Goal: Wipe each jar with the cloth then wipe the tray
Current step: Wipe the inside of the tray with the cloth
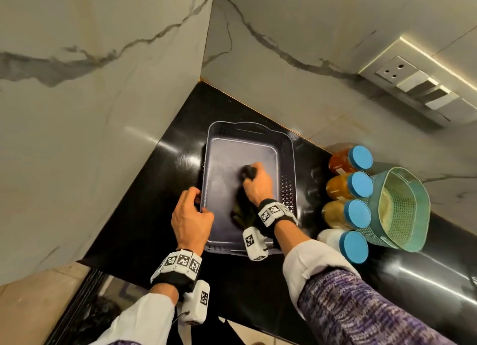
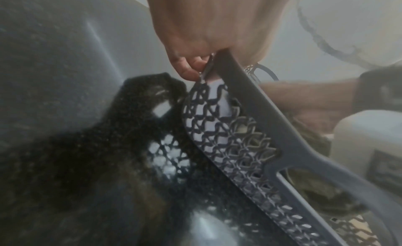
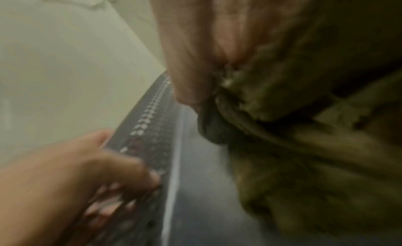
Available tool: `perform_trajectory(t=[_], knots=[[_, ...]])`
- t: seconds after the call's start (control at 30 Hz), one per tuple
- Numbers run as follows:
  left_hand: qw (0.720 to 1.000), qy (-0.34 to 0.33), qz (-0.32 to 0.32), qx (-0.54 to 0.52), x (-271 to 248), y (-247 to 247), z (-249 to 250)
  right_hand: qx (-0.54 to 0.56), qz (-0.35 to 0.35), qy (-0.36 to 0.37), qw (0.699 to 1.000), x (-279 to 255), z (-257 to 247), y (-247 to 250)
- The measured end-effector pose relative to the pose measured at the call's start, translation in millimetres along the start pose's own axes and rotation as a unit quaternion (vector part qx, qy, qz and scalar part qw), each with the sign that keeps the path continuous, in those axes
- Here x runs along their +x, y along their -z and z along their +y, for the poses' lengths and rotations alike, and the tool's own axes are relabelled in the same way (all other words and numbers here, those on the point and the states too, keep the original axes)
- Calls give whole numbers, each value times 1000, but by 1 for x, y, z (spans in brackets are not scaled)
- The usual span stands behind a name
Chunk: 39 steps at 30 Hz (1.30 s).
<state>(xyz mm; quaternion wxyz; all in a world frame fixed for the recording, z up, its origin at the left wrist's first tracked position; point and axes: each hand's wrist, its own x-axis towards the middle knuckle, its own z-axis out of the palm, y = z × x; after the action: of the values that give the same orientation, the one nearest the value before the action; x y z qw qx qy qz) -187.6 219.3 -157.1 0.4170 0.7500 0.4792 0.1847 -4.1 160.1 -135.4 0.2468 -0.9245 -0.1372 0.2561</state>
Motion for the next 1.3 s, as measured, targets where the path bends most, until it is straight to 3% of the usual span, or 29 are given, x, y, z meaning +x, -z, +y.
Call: perform_trajectory(t=[0.1,0.2,0.37,0.43,0.63,0.77,0.83,0.9,0.97,1.07,1.13,1.2,1.3], knots=[[1000,16,14,-11,-1,0,3,-33,-142,98,985,-19,-13,-28],[998,48,32,-36,-2,2,4,-38,-245,142,958,-48,-13,-42],[995,70,42,-53,-4,3,7,-108,-383,98,912,-75,-8,-37],[995,68,44,-52,-3,3,9,-117,-401,90,904,-79,-17,-24],[992,74,65,-76,7,5,15,104,-267,59,956,-83,-29,41],[989,-34,104,-97,14,18,37,266,-110,18,958,-96,-22,74],[986,-71,65,-136,16,25,58,356,-51,-4,933,-104,-20,89],[976,-63,-45,-204,16,30,79,431,-35,-11,901,-116,-22,104],[949,-58,-186,-247,13,31,99,500,-22,-2,866,-131,-27,119],[893,-55,-314,-317,6,28,119,560,7,15,829,-147,-33,137],[869,-60,-361,-334,-5,28,132,588,58,24,807,-157,-33,149],[872,-89,-371,-308,-17,27,142,625,117,2,772,-159,-30,158],[878,-132,-366,-278,-36,19,150,682,177,-87,704,-155,-19,169]])
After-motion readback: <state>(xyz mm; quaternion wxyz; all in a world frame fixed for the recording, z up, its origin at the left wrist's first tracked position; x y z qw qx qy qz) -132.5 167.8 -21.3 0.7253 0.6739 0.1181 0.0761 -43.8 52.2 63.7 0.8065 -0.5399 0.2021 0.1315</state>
